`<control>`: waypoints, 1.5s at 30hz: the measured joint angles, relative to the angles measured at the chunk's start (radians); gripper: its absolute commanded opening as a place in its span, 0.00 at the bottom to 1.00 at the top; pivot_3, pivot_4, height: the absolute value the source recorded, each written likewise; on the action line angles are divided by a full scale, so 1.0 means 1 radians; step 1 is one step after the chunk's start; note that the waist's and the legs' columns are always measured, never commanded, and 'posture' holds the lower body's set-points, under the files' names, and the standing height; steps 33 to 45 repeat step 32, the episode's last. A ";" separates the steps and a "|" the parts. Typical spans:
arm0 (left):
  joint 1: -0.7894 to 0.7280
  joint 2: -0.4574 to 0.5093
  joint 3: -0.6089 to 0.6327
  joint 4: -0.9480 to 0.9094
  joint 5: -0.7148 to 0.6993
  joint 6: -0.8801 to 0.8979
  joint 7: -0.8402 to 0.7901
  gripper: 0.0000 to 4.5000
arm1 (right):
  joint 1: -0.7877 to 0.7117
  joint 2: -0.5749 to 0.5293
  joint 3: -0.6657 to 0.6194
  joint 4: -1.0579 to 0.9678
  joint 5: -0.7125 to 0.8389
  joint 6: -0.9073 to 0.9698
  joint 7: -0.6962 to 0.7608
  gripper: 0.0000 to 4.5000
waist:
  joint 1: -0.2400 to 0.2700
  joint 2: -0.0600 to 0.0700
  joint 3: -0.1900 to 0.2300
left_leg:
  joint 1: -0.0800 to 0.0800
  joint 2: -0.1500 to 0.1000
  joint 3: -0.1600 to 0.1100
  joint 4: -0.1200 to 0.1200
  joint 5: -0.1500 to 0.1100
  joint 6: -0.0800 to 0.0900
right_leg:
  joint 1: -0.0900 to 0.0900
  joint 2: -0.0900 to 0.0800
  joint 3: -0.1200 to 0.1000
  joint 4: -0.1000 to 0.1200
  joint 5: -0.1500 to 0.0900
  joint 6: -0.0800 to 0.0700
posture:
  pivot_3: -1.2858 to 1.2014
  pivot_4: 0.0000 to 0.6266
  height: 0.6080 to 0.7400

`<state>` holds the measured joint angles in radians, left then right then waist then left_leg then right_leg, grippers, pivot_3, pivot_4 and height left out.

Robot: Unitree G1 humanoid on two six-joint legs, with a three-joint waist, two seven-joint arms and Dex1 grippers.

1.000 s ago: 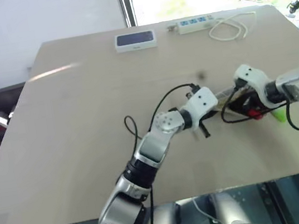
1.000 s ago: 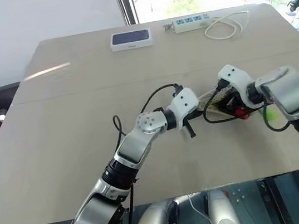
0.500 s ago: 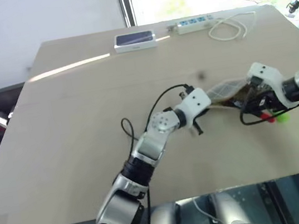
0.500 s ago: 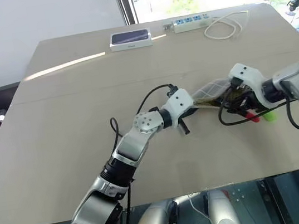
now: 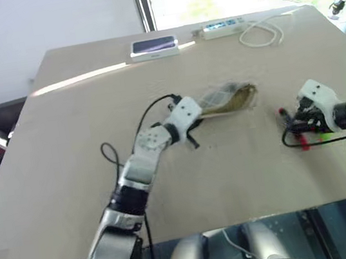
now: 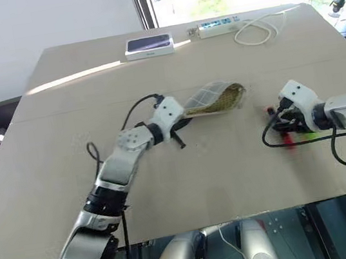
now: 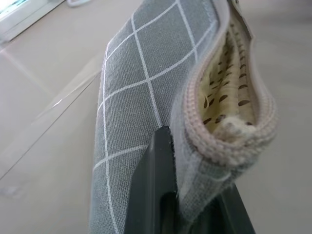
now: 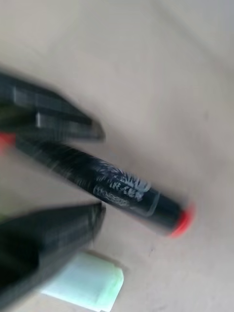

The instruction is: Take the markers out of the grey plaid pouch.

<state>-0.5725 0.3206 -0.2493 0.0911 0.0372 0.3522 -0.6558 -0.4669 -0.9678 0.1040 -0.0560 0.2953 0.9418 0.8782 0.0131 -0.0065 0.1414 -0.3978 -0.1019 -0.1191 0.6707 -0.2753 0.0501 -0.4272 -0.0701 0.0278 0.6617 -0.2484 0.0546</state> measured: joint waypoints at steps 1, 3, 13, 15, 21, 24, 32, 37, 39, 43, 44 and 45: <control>0.002 0.003 0.005 -0.003 -0.003 0.003 -0.001 0.07 | 0.000 0.002 -0.002 0.000 0.000 0.000 -0.002 0.72 | 0.000 0.000 0.000 | 0.000 0.000 0.000 0.000 0.000 0.000 | 0.000 0.000 0.000 0.000 0.000 0.000 | 0.52 0.24 1.00; 0.030 0.030 0.052 -0.041 -0.036 0.026 -0.011 0.22 | 0.002 0.015 -0.037 -0.001 0.011 -0.012 -0.013 0.72 | 0.002 0.000 0.000 | 0.000 0.000 0.000 0.000 0.000 0.000 | 0.000 0.000 0.000 0.000 0.000 0.000 | 0.52 0.24 1.00; 0.178 0.197 0.212 -0.149 -0.107 0.046 -0.026 0.96 | 0.227 0.017 -0.342 -0.066 0.164 -0.129 0.097 0.72 | 0.002 0.000 0.000 | 0.000 0.000 0.000 0.000 0.000 0.000 | 0.001 0.000 0.000 0.000 0.000 0.000 | 0.52 0.24 1.00; 0.240 0.227 0.243 -0.168 -0.112 0.050 -0.024 0.96 | 0.295 0.018 -0.419 -0.067 0.186 -0.166 0.118 0.72 | 0.001 0.000 0.000 | 0.002 0.000 0.000 0.000 0.000 0.000 | 0.002 0.000 0.000 0.000 0.000 0.000 | 0.52 0.24 1.00; 0.429 0.248 0.344 -0.295 -0.268 0.141 -0.092 0.96 | 0.495 0.135 -0.606 -0.101 0.221 -0.417 0.176 0.72 | 0.001 0.001 0.000 | 0.002 0.001 0.000 -0.001 0.000 0.000 | 0.002 0.000 0.000 -0.001 0.000 0.000 | 0.52 0.24 1.00; 0.539 0.274 0.426 -0.339 -0.358 0.165 -0.140 0.96 | 0.589 0.123 -0.653 -0.087 0.220 -0.467 0.230 0.72 | 0.000 0.001 0.000 | 0.006 0.001 0.001 -0.001 0.000 0.000 | 0.006 0.000 0.001 -0.001 0.000 0.000 | 0.52 0.24 1.00; 0.790 0.343 0.513 -0.410 -0.462 0.141 -0.258 0.96 | 0.749 0.054 -0.656 0.047 0.130 -0.673 0.368 0.72 | 0.001 0.003 -0.001 | 0.019 0.001 0.001 -0.004 -0.004 0.006 | 0.019 -0.001 0.001 -0.003 0.000 0.000 | 0.52 0.24 1.00; 0.790 0.343 0.513 -0.410 -0.462 0.141 -0.258 0.96 | 0.749 0.054 -0.656 0.047 0.130 -0.673 0.368 0.72 | 0.001 0.003 -0.001 | 0.019 0.001 0.001 -0.004 -0.004 0.006 | 0.019 -0.001 0.001 -0.003 0.000 0.000 | 0.52 0.24 1.00; 0.790 0.343 0.513 -0.410 -0.462 0.141 -0.258 0.96 | 0.749 0.054 -0.656 0.047 0.130 -0.673 0.368 0.72 | 0.001 0.003 -0.001 | 0.019 0.001 0.001 -0.004 -0.004 0.006 | 0.019 -0.001 0.001 -0.003 0.000 0.000 | 0.52 0.24 1.00; 0.790 0.343 0.513 -0.410 -0.462 0.141 -0.258 0.96 | 0.749 0.054 -0.656 0.047 0.130 -0.673 0.368 0.72 | 0.001 0.003 -0.001 | 0.019 0.001 0.001 -0.004 -0.004 0.006 | 0.019 -0.001 0.001 -0.003 0.000 0.000 | 0.52 0.24 1.00; 0.790 0.343 0.513 -0.410 -0.462 0.141 -0.258 0.96 | 0.749 0.054 -0.656 0.047 0.130 -0.673 0.368 0.72 | 0.001 0.003 -0.001 | 0.019 0.001 0.001 -0.004 -0.004 0.006 | 0.019 -0.001 0.001 -0.003 0.000 0.000 | 0.52 0.24 1.00; 0.790 0.343 0.513 -0.410 -0.462 0.141 -0.258 0.96 | 0.749 0.054 -0.656 0.047 0.130 -0.673 0.368 0.72 | 0.001 0.003 -0.001 | 0.019 0.001 0.001 -0.004 -0.004 0.006 | 0.019 -0.001 0.001 -0.003 0.000 0.000 | 0.52 0.24 1.00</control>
